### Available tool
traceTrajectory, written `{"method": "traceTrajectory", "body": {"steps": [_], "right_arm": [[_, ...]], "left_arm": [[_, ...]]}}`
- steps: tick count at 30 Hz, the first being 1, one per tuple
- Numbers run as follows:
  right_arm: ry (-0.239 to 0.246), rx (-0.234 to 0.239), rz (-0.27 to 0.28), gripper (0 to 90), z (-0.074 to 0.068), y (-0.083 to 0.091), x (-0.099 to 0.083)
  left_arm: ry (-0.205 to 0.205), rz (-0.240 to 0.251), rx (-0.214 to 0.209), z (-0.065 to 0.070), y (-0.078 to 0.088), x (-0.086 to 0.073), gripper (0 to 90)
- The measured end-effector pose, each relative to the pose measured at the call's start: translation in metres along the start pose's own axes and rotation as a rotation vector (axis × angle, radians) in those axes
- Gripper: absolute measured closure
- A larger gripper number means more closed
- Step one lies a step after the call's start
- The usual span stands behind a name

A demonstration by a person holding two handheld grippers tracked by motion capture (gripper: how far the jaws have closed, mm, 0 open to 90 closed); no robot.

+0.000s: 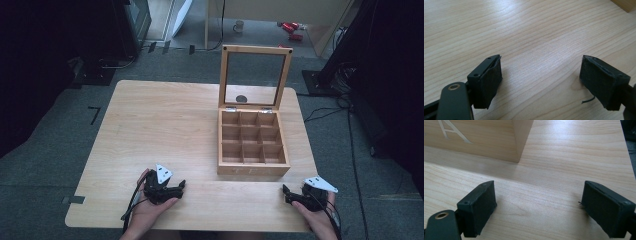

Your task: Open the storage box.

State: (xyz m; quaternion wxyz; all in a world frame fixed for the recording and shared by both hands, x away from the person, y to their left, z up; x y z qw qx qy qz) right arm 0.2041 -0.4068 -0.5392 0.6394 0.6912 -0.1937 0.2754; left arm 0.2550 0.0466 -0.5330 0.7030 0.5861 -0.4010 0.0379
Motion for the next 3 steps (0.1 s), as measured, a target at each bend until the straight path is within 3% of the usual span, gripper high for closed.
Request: {"method": "traceTrajectory", "body": {"steps": [3], "right_arm": [[0.0, 0.0, 0.0, 11.5, 0.0, 0.0, 0.0]], "left_arm": [[0.0, 0.0, 0.0, 0.0, 0.0, 0.0, 18.6]]}}
Point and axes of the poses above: each handheld gripper's, and its own axes: y roughly backward along the jaws, x roughly out of its top, z roughly to its right, the point moved 2 cm from there along -y, roughly forward along the jaws, and after that the axes turned 8 degrees about -z, right-handed, at the moved point
